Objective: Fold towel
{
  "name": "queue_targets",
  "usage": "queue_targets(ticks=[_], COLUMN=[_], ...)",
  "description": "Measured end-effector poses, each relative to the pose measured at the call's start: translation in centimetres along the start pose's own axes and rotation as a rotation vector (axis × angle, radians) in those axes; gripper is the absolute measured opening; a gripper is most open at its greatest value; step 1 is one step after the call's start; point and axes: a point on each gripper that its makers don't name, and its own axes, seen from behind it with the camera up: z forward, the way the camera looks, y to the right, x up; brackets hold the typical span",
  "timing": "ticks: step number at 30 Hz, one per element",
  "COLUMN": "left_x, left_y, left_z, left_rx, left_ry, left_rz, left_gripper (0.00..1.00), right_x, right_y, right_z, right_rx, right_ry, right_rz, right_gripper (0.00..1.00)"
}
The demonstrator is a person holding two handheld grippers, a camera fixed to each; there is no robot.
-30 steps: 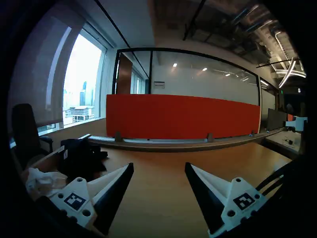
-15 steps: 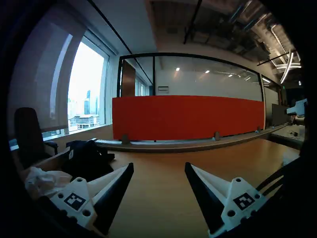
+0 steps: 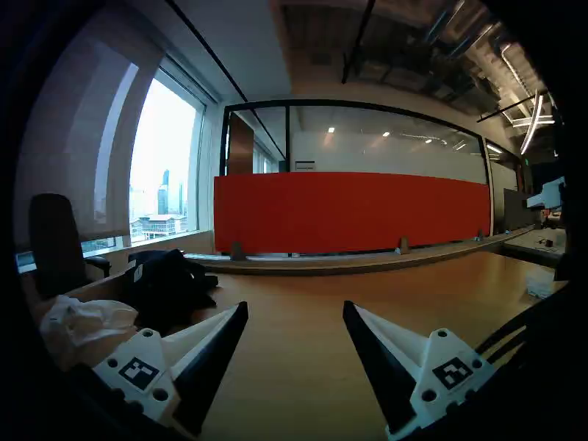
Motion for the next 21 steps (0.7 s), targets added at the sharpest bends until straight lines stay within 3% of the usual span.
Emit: queue_targets(ticks=[21], left_x=[-1.1], left_y=[-1.3], left_z=[-2.1], left_rx=[0.013], left_ry=[0.04], left_rz=[-0.027], left_gripper=[0.96], right_x=[-0.2], right_y=[1.8], right_z=[-0.8], right_rx=[-0.027], right_ry=[0.006], right_rz=[-0.012], right_gripper=[0.99])
